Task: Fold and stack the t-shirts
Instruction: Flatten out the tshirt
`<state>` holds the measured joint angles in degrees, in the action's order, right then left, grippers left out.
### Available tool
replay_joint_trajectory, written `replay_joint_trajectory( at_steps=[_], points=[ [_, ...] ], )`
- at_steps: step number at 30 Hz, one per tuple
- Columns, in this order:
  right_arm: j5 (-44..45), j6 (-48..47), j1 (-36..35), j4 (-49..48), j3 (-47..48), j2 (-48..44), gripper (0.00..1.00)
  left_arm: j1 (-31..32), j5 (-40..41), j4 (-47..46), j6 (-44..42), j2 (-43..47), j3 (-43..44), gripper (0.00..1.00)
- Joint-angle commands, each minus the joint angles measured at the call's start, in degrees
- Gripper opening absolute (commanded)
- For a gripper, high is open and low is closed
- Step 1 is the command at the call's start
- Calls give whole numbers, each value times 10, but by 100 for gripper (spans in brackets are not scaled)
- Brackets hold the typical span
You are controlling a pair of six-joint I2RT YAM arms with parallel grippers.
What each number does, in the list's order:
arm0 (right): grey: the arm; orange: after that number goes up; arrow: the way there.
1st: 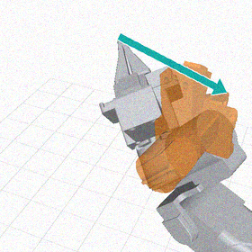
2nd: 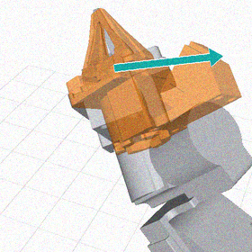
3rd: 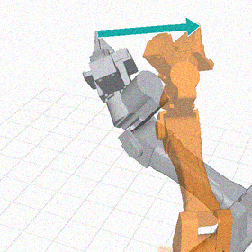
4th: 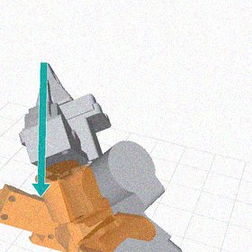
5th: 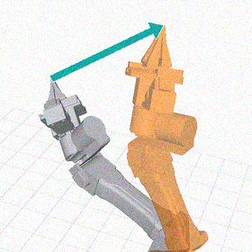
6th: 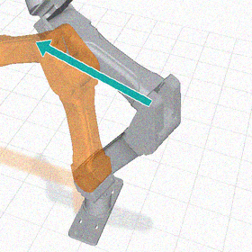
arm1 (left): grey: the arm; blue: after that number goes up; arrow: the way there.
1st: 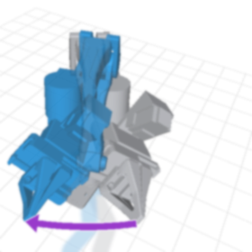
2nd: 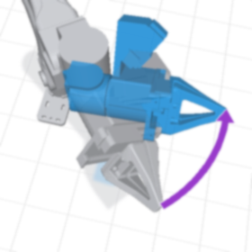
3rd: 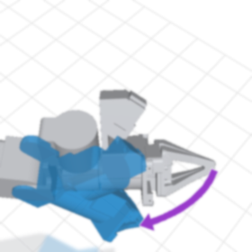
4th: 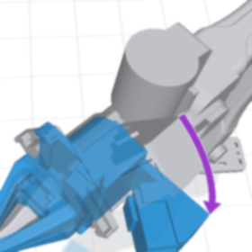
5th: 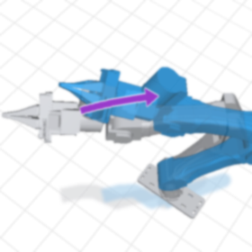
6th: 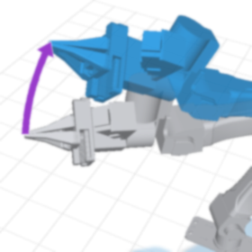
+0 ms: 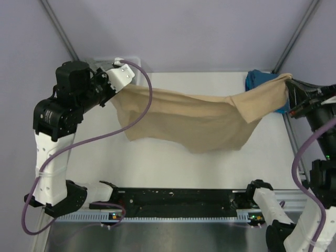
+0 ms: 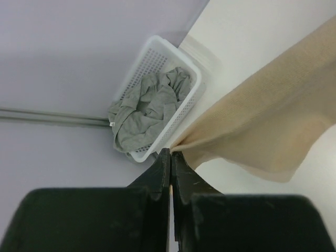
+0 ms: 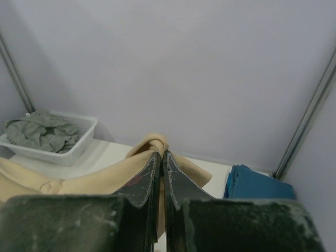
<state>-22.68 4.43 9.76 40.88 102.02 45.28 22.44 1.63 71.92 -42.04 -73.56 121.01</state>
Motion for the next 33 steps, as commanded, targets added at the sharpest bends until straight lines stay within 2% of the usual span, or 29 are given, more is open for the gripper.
replay_joint_trajectory(
  at_steps=[1,4,6,11,13,15,18,21,24,27,33],
  points=[
    [-47,33,-2,-74,-44,105,0,-11,26,-113,-20,-42,-66,0],
    [-83,60,-2,-108,-24,207,0,-23,46,-220,-15,-83,-92,0],
    [-70,67,-2,-114,24,273,0,-32,64,-282,-2,-124,-69,0],
    [-56,87,3,-114,236,415,0,-48,84,-381,31,-206,39,0],
    [-61,107,8,-114,312,447,0,-49,87,-417,32,-217,59,0],
    [-60,118,13,-114,362,460,0,-49,56,-412,19,-227,87,0],
    [-40,109,19,-117,375,443,0,-49,31,-397,7,-230,107,0],
    [-36,89,26,-115,323,403,0,-49,28,-392,-17,-229,87,0],
    [-42,71,26,-115,212,334,0,-49,-13,-365,-37,-209,34,0],
    [-54,66,26,-117,45,245,0,-49,-84,-324,-71,-179,-52,0],
    [-68,93,26,-127,-292,65,0,-49,-173,-225,-154,-121,-272,0]
  ],
)
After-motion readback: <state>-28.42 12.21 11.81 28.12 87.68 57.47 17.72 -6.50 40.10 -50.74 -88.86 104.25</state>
